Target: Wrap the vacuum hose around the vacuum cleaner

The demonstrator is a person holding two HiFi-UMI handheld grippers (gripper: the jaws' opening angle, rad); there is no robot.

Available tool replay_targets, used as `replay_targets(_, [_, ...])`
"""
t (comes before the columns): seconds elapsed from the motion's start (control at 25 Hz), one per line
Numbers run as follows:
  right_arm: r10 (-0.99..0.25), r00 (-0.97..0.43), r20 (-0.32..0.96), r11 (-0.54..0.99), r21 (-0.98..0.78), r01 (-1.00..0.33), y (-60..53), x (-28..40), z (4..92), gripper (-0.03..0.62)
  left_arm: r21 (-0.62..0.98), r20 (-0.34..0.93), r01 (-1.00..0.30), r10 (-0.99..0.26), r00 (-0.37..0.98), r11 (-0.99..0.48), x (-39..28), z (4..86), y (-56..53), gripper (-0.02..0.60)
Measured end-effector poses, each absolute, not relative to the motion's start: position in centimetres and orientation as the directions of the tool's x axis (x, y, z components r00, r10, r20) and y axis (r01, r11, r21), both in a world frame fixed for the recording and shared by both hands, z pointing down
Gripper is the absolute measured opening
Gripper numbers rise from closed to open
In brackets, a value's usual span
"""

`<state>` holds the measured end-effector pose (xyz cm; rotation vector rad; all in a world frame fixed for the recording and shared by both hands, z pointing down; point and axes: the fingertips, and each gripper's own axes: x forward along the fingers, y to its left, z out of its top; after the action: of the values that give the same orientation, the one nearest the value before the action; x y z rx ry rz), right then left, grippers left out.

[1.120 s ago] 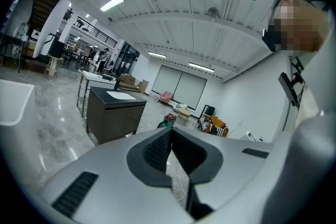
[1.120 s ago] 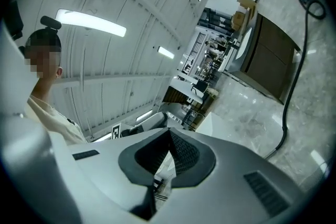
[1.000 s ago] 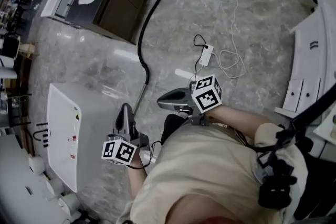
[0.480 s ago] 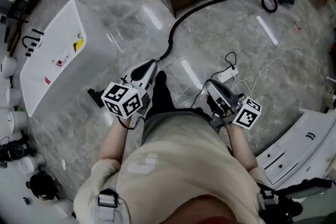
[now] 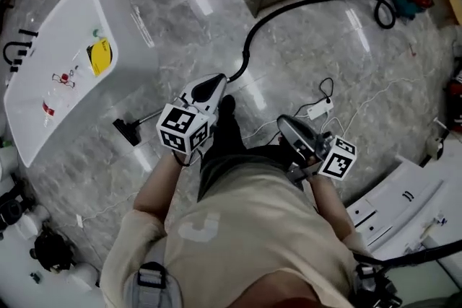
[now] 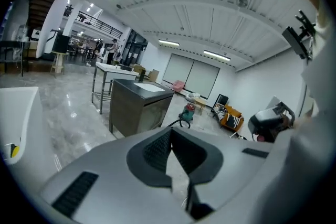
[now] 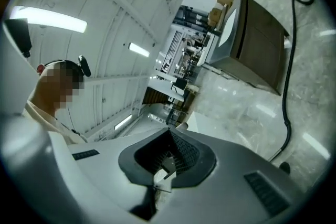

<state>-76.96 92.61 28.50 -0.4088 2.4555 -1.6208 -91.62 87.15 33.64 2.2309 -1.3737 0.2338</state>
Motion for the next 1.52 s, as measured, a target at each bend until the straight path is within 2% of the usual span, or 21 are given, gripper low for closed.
replay_targets(0.12, [-0.278, -0.959, 0.048, 0.355, -0.923, -0.148, 90.8, -81.1, 29.0, 0.003, 0.314, 0.442, -0.885, -0.773, 0.456, -0.343, -95.7, 35.9, 85.2, 0.005])
replay_targets(0.32, [-0.276, -0.959, 0.062, 0.359, -0.919, -0.163, 87.5, -83.4, 28.9, 0.003, 0.3, 0.524, -0.905, -0.741, 0.42, -0.301, -99.0, 38.9, 84.1, 0.005])
replay_targets(0.52, [-0.269, -0.962, 0.056, 0.336, -0.93, -0.148, 84.6, -83.7, 29.7, 0.003, 0.301, 0.571, -0.909, -0.708, 0.415, -0.289, -97.9, 40.8, 81.9, 0.005])
replay_targets(0.64, [-0.243, -0.97, 0.026, 0.312, -0.944, -0.103, 82.1, -82.9, 30.6, 0.003, 0.244, 0.599, -0.927, -0.708, 0.375, -0.285, -96.5, 41.9, 79.4, 0.005])
replay_targets(0.76, [-0.181, -0.983, 0.001, 0.304, -0.951, -0.057, 79.4, -82.1, 32.1, 0.003, 0.179, 0.633, -0.95, -0.709, 0.312, -0.257, -95.5, 43.5, 77.1, 0.005])
replay_targets(0.92, [-0.084, -0.996, 0.012, 0.349, -0.936, -0.041, 75.2, -80.8, 35.8, 0.003, 0.231, 0.638, -0.958, -0.717, 0.281, -0.17, -94.1, 47.4, 74.4, 0.005])
replay_targets(1.08, [-0.057, -0.997, 0.051, 0.337, -0.939, -0.068, 72.2, -78.9, 41.3, 0.003, 0.24, 0.675, -0.964, -0.693, 0.252, -0.117, -92.8, 53.8, 73.4, 0.005])
replay_targets(1.52, [-0.046, -0.976, 0.212, 0.221, -0.951, -0.217, 72.9, -79.4, 60.6, 0.003, 0.208, 0.822, -0.959, -0.498, 0.277, -0.191, -94.4, 78.4, 80.1, 0.005])
